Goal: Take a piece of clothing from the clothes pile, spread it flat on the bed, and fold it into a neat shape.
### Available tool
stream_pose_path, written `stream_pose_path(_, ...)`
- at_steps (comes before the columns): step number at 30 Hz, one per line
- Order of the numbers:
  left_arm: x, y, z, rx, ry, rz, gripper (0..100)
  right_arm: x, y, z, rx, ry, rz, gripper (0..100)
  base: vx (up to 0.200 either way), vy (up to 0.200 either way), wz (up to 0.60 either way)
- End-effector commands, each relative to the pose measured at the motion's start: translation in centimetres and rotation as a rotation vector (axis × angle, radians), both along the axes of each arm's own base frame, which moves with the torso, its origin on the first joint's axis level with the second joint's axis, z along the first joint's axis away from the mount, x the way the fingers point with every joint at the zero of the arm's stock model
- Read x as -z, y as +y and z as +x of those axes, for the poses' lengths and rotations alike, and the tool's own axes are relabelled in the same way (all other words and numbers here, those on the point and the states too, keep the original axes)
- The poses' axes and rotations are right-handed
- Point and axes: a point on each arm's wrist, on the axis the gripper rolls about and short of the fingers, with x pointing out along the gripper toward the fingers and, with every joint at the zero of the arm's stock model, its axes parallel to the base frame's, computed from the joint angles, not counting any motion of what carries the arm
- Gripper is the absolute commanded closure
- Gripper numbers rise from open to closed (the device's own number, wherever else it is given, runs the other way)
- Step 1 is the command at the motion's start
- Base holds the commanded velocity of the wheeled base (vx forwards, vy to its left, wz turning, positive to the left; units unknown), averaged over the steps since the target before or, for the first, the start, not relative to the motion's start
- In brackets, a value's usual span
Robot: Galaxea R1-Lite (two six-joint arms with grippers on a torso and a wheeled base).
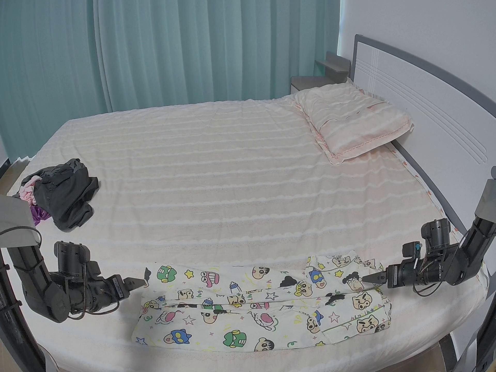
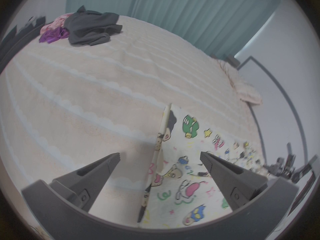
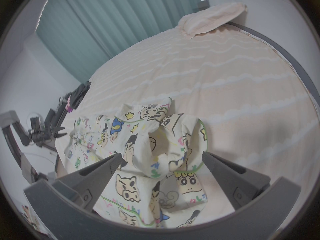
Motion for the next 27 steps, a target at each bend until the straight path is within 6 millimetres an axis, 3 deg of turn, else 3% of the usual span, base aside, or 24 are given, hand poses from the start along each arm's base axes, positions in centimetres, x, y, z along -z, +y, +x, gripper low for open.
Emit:
stream_pose_path(1, -3.0, 1.1, -1.5, -0.078, -0.083, -0.135, 0, -2.0, 0.0, -0.6, 0.090, -0.015, 0.065, 0, 0.000, 0.000, 0.00)
stream_pose_path(5, -6.1, 0.8, -3.0, -0.190, -0.135, -0.381, 0, -2.7, 0.7, -1.2, 0.193, 0.018, 0.139, 0, 0.000, 0.000, 0.00)
stream_pose_path(10, -8.2, 0.5, -5.0, -0.244, -0.177, -0.532, 0, -2.0, 0.7, -1.7, 0.235, 0.039, 0.140, 0, 0.000, 0.000, 0.00)
stream_pose_path(16, -8.2, 0.4, -6.2, -0.240, -0.169, -0.554, 0, -1.3, 2.1, -1.8, 0.191, 0.072, 0.135, 0, 0.000, 0.000, 0.00)
stream_pose_path(27, -7.3, 0.4, -6.3, -0.250, -0.108, -0.565, 0, 2.4, 4.0, -0.2, 0.195, 0.007, 0.061, 0, 0.000, 0.000, 0.00)
